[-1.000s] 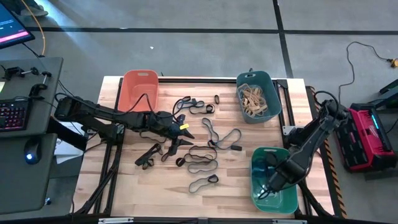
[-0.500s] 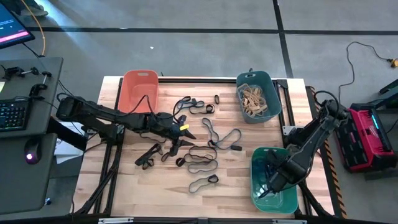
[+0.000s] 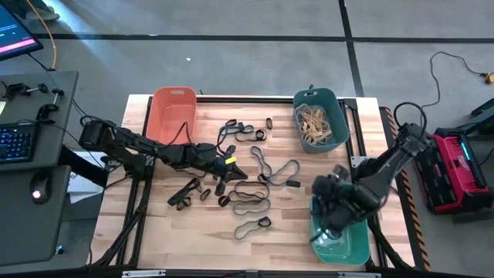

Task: Sort rubber bands into baskets
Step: Put the blue rubber band into the green bin

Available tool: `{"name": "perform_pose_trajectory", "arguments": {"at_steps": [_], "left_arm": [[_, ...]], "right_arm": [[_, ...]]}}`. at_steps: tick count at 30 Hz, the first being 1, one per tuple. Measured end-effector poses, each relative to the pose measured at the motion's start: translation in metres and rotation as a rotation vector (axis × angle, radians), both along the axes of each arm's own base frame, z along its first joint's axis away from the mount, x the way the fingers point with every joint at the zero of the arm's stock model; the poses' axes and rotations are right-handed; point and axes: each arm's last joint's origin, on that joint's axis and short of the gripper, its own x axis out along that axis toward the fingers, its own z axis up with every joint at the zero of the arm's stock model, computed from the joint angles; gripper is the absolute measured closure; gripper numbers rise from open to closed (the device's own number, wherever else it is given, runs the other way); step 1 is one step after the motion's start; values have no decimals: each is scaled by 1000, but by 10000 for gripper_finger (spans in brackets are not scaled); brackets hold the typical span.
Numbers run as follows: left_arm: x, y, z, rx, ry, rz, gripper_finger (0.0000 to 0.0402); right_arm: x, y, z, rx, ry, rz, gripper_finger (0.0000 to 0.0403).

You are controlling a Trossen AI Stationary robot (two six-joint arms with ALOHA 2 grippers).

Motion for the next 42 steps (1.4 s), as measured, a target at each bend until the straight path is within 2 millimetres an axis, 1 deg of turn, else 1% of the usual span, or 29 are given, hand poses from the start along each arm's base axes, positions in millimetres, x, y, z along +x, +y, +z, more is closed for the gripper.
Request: {"name": "perform_pose_trajectory", "arguments": {"at_steps": [4,8,11,15,18,25,29,36,39,42], "left_arm": [[0,0,1,3,-12,-3,397],[0,0,1,9,-13,-6,401],[0,0,1,9,-12,-5,401],[0,-1,1,8,-12,-7,401],[0,-1,1,7,-13,-12,401],[0,-5,1,-2,-13,-44,401],[0,-6,1,-2,-13,-50,401],[-1,-9,1,-1,-10,-59,401],[-1,-10,1,-2,-8,-61,401],[-1,-10,0,-4,-1,-61,401]], "right_arm": [[23,-17,-12,-24,7,68,235],[52,-33,-29,6,-40,181,235],[70,-47,-43,22,-75,236,235],[86,-64,-69,46,-77,276,235],[95,-72,-87,45,-70,298,235],[112,-77,-119,54,-19,304,235],[117,-78,-137,57,34,290,235],[122,-85,-155,87,90,267,239],[123,-88,-158,96,98,256,263],[125,-91,-159,130,101,260,310]]}}
